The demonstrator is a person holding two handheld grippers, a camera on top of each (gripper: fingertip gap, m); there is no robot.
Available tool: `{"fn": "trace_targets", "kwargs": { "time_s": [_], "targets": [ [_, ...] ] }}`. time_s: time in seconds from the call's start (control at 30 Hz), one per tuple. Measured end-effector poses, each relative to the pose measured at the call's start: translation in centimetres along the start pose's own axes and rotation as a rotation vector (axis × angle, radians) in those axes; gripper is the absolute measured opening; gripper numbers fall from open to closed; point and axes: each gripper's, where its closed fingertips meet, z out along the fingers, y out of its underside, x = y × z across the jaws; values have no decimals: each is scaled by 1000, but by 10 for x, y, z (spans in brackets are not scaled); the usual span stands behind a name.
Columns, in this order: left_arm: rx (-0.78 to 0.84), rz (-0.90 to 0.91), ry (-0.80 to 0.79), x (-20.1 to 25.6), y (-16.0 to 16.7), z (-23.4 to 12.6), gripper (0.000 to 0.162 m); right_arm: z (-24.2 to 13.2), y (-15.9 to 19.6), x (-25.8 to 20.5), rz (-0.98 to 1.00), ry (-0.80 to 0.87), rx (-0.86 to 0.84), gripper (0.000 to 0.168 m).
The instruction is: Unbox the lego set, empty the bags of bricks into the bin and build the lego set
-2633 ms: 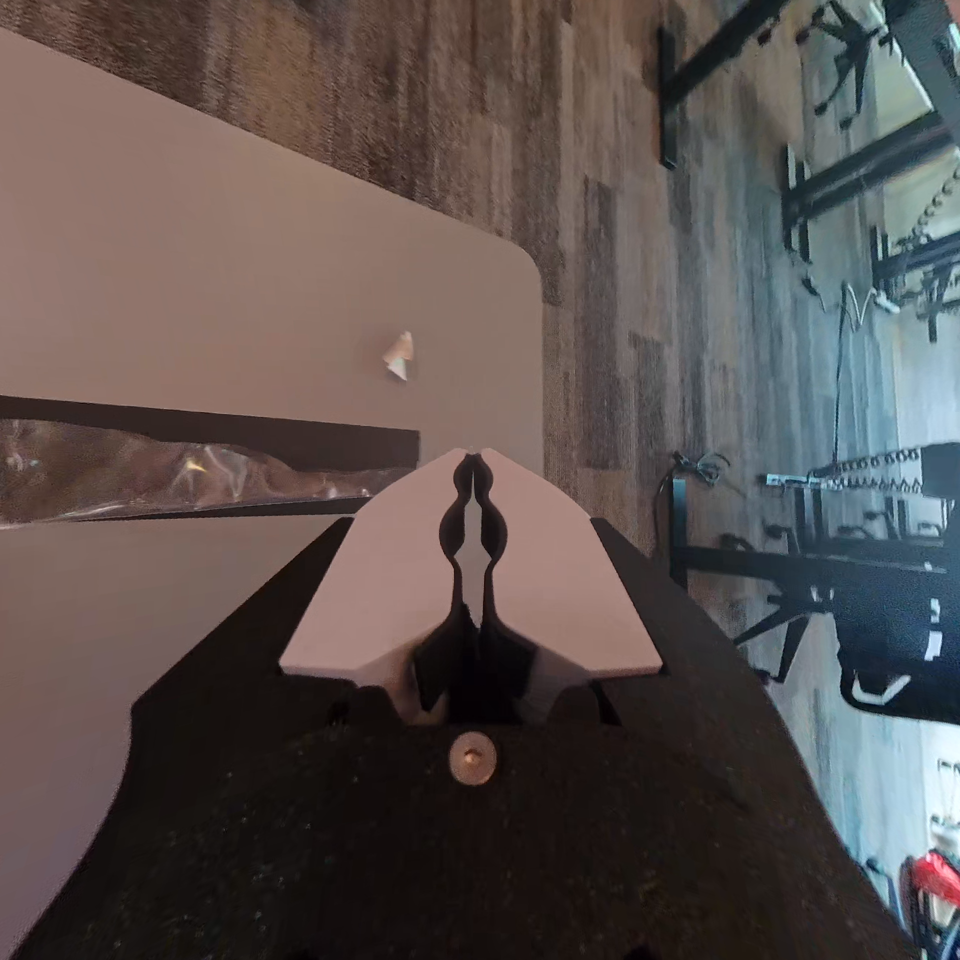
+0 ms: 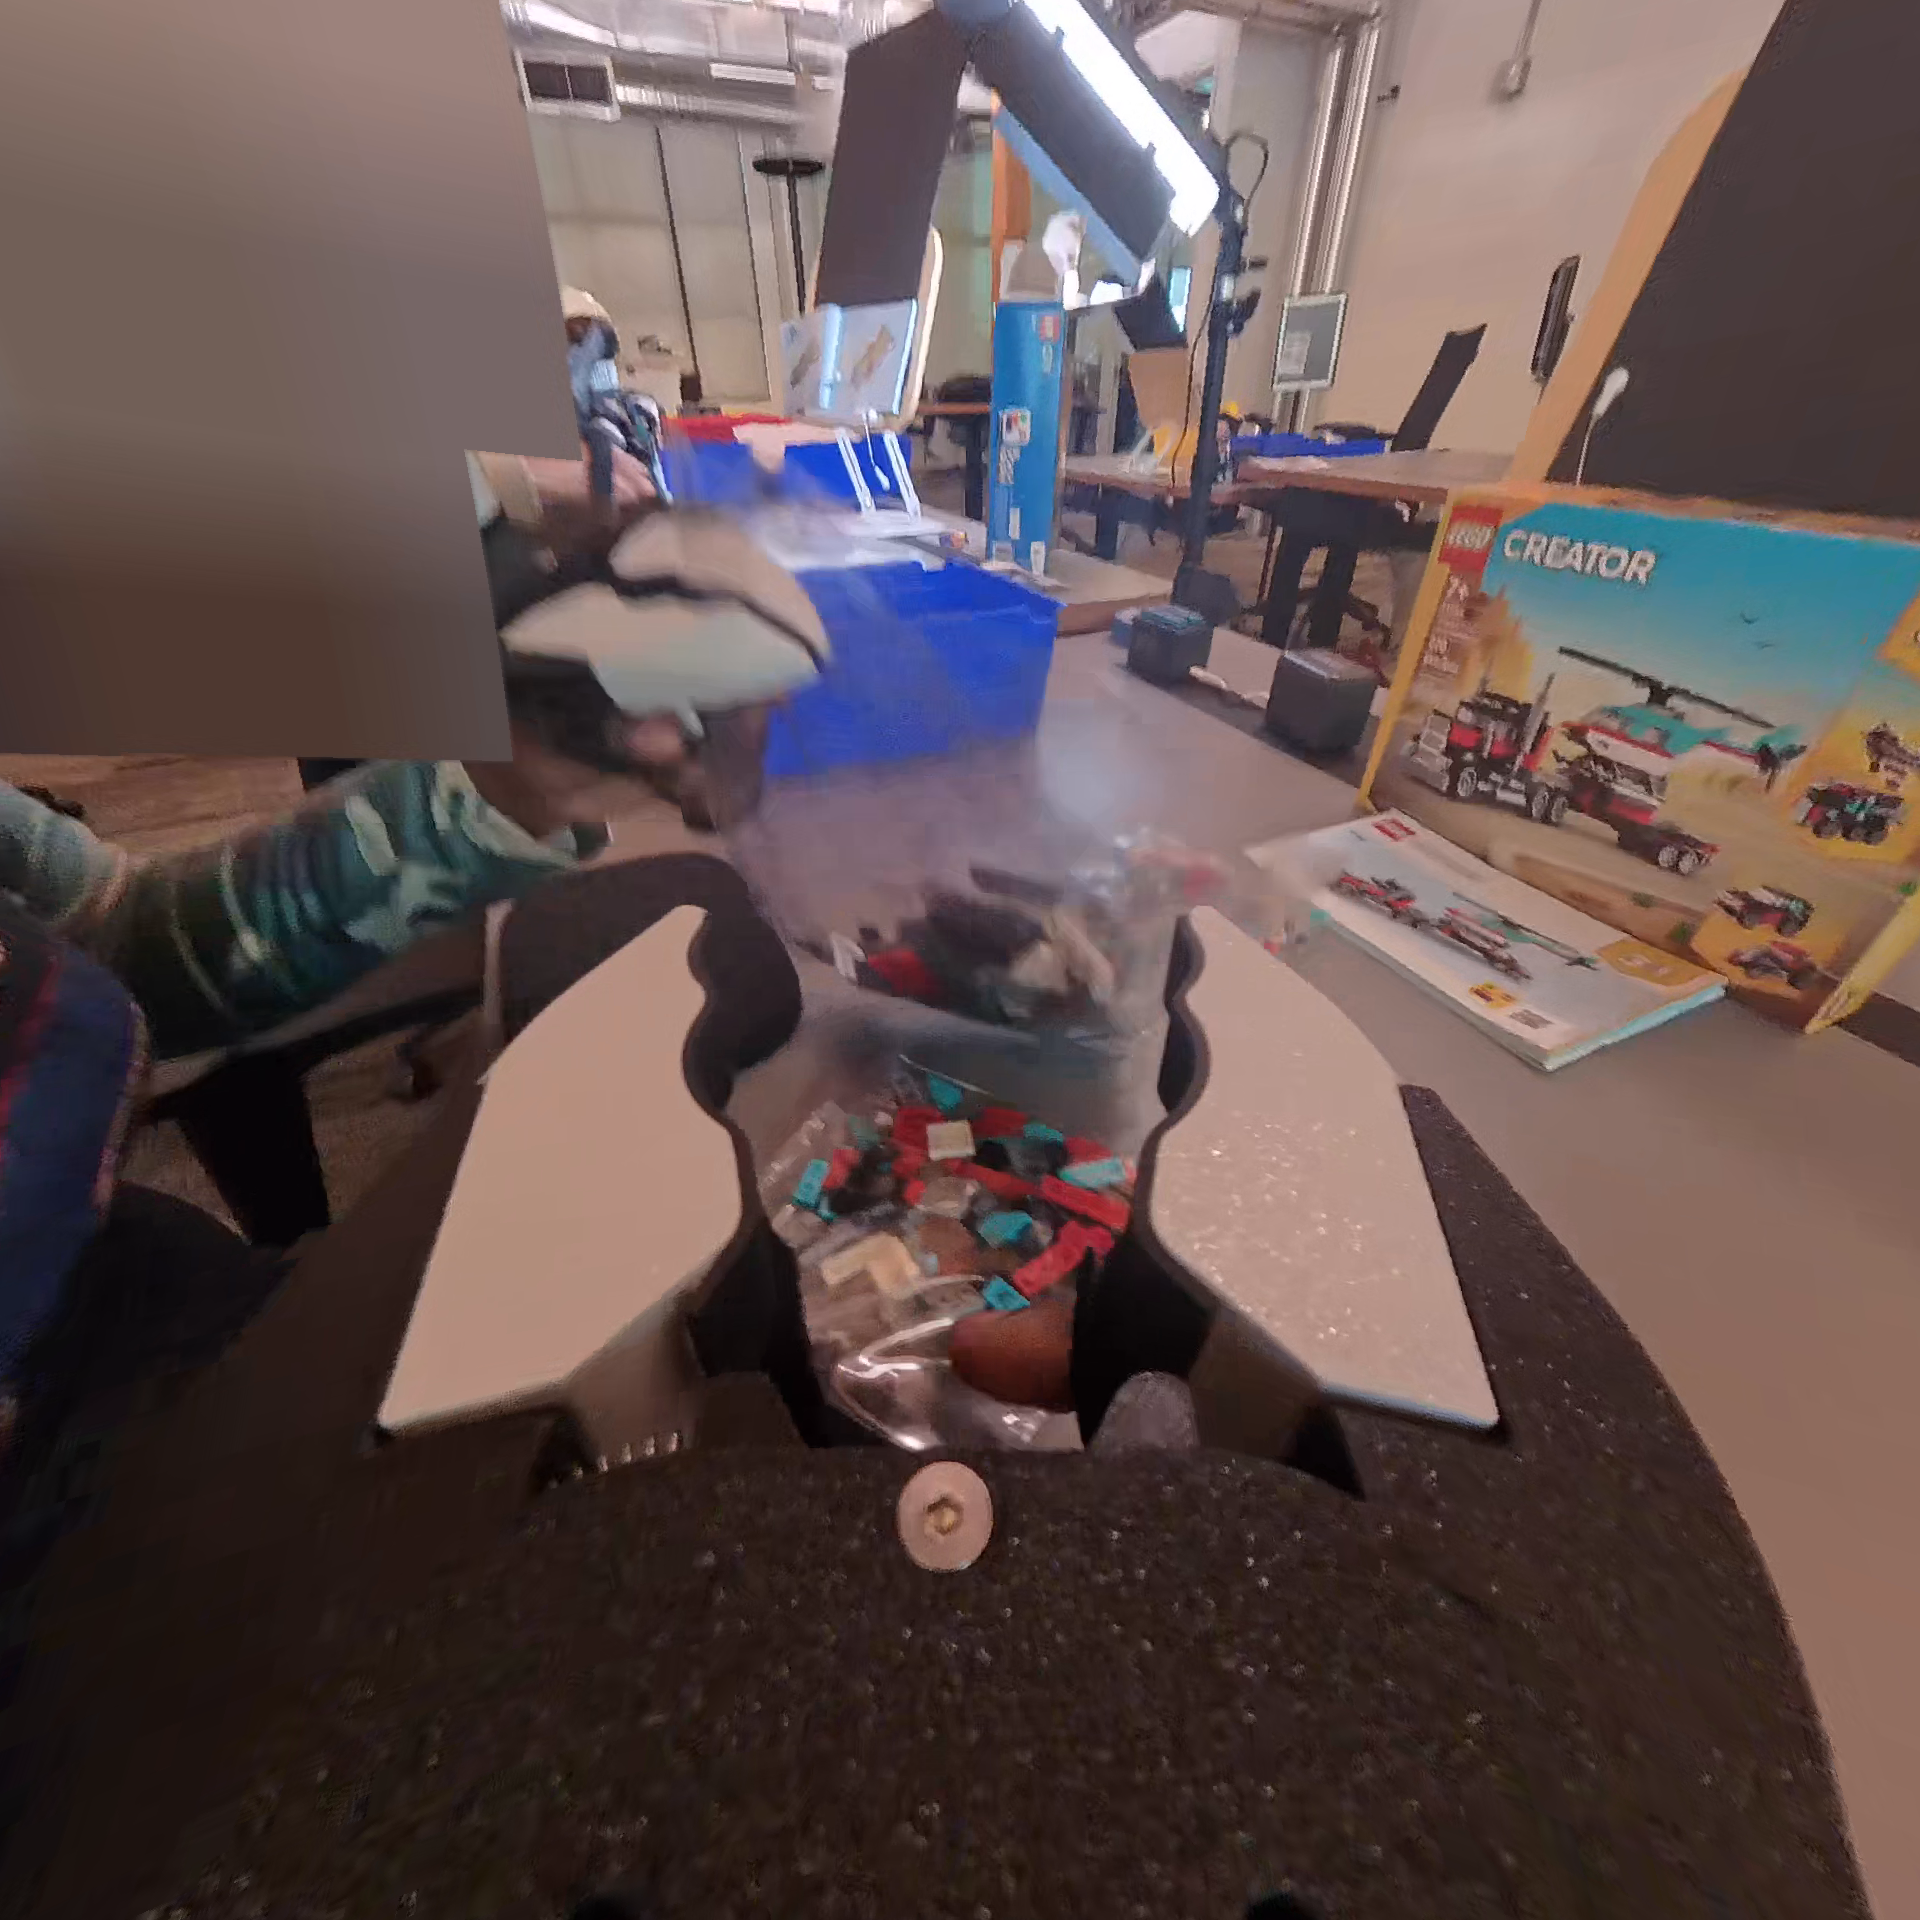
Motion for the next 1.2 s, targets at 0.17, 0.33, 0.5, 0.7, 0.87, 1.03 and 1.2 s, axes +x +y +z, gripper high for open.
{"fn": "trace_targets", "kwargs": {
  "time_s": [0.17,0.33,0.5,0.7,0.87,1.03,1.2],
  "targets": [
    [175,-29,127,-17,-26,-20,0,32,33,20,-46,-62,-117,89],
    [300,-137,136,-31,-37,-33,0,65,35,-5,-122,-284,-93,96],
    [428,-299,133,-44,-20,-48,0,74,27,-13,-236,-299,-27,24],
    [180,-329,90,-54,40,-49,49,78,35,-1,-142,-270,-73,22],
    [-21,-314,208,-35,77,-52,41,78,50,1,-90,-323,-141,56],
    [-82,-287,239,-23,96,-52,22,84,92,7,-105,-328,-326,84],
    [-53,-301,288,-17,95,-53,11,93,99,-1,-142,-382,-334,76]
  ]
}}
